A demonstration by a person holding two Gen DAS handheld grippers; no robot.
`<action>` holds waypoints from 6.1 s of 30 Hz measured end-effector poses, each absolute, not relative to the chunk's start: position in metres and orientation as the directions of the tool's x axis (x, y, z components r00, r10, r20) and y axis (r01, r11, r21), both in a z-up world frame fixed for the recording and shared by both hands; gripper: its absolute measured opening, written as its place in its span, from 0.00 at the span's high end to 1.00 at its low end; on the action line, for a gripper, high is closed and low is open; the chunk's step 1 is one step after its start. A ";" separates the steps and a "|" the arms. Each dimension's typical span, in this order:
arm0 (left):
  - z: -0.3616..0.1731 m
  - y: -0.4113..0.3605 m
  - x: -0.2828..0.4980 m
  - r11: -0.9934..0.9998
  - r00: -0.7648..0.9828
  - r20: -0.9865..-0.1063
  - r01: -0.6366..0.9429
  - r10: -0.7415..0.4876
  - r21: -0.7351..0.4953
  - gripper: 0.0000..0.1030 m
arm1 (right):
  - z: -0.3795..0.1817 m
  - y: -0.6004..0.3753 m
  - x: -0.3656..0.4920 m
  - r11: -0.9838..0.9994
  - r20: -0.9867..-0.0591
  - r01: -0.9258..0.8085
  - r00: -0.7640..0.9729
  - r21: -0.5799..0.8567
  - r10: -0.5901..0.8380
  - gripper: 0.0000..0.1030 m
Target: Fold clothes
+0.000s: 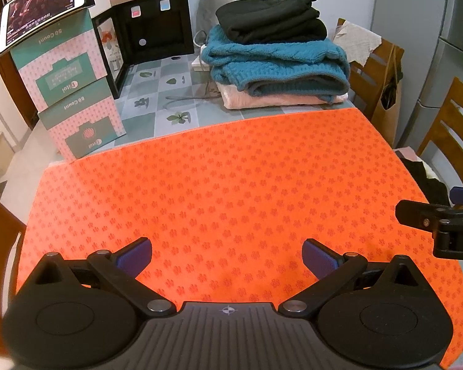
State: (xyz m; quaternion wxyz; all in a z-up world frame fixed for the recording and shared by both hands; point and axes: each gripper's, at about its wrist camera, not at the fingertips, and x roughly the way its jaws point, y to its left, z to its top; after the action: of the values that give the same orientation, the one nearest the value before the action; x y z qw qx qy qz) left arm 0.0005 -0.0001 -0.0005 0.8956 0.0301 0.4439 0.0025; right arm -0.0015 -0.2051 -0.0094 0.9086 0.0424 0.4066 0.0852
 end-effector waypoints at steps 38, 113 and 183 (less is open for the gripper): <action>-0.012 0.046 0.083 0.994 0.603 -0.792 -0.099 0.094 0.042 0.00 | 0.075 -0.231 0.309 0.977 -0.582 -0.149 0.786 0.150 0.209 0.00; -0.033 0.100 0.005 0.939 0.513 -0.858 -0.278 -0.034 -0.204 0.00 | -0.018 -0.113 -0.010 0.635 -0.808 -0.751 0.255 0.180 0.531 0.76; -0.090 0.060 0.020 0.952 0.413 -0.871 -0.026 -0.267 -0.304 0.07 | -0.009 -0.237 0.018 0.913 -0.790 -0.387 0.517 0.126 0.328 0.32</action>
State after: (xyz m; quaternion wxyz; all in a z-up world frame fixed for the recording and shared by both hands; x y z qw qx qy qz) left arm 0.0205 0.0595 -0.0897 0.8295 -0.1364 0.5367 -0.0728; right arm 0.0184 -0.2366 -0.0089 0.8704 -0.0327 0.4462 0.2054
